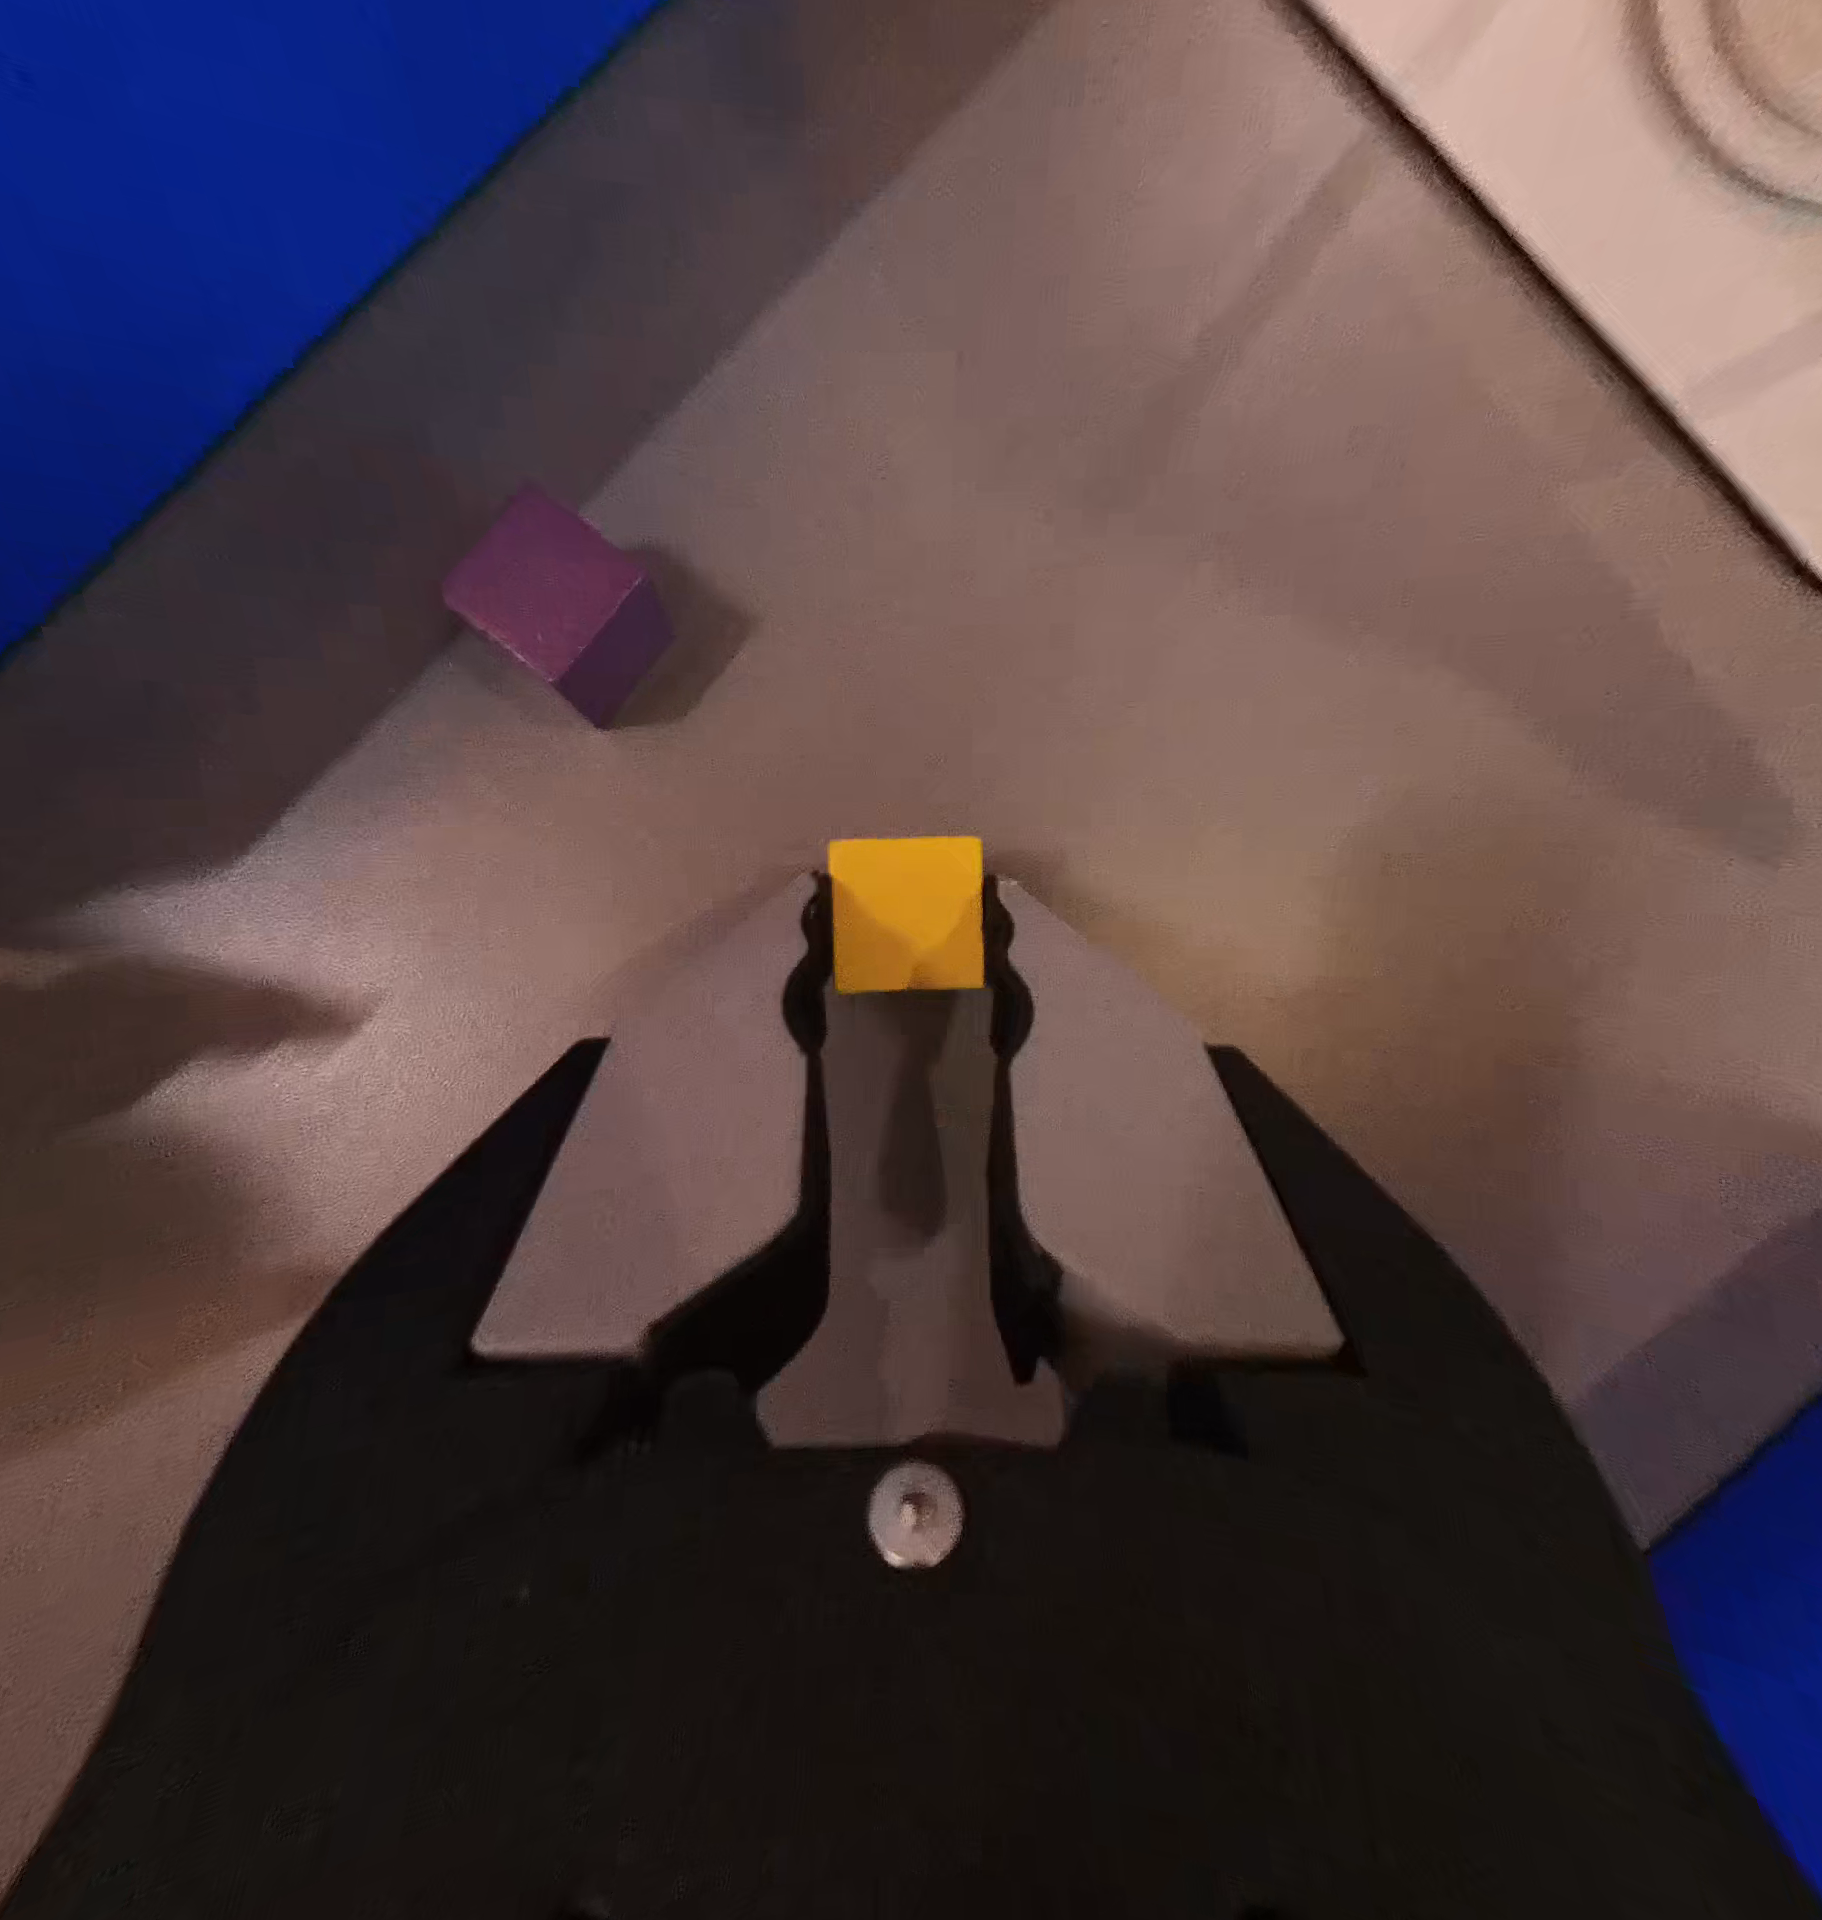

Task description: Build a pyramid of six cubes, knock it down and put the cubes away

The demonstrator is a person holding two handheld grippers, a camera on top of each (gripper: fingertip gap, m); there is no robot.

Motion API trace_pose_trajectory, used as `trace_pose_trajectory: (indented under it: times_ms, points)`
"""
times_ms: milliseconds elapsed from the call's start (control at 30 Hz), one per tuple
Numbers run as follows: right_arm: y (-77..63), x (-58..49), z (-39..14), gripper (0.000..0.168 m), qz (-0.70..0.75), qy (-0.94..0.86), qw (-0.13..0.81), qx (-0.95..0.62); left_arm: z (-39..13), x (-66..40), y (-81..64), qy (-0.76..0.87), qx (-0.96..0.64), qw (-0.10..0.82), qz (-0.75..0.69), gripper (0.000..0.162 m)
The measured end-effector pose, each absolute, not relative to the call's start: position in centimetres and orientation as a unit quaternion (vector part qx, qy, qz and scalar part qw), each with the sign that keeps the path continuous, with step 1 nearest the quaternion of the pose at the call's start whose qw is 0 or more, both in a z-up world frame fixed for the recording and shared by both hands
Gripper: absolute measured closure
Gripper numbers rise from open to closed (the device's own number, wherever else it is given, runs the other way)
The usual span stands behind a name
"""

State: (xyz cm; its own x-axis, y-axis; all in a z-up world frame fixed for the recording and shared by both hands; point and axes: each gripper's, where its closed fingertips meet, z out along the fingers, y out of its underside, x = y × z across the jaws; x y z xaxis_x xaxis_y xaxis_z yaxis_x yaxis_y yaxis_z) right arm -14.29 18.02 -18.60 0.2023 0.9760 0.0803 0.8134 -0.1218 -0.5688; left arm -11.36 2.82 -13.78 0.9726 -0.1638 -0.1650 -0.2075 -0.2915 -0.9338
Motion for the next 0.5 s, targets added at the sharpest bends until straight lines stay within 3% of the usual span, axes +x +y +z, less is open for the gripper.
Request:
trace_pose_trajectory:
  times_ms: [133,267,433,467,500]
  points:
    - [19.2,-12.7,-12.3,0.143,0.162,-0.593,0.366,-0.699,-13.9,-11.1,2.8,0.123,-0.804,0.581,0.019,0.118]
    - [23.8,-6.6,-3.5,0.143,0.070,-0.523,0.528,-0.665,-14.0,-11.3,2.9,0.120,-0.808,0.577,0.027,0.118]
    - [29.8,2.4,-4.2,0.142,0.030,-0.457,0.475,-0.752,-14.0,-11.6,3.0,0.110,-0.808,0.578,0.032,0.118]
    - [30.7,3.8,-5.3,0.136,0.025,-0.441,0.455,-0.773,-13.9,-11.7,3.0,0.110,-0.806,0.580,0.035,0.118]
    - [31.3,4.8,-6.1,0.118,0.023,-0.427,0.443,-0.788,-13.9,-11.7,3.1,0.110,-0.805,0.581,0.038,0.118]
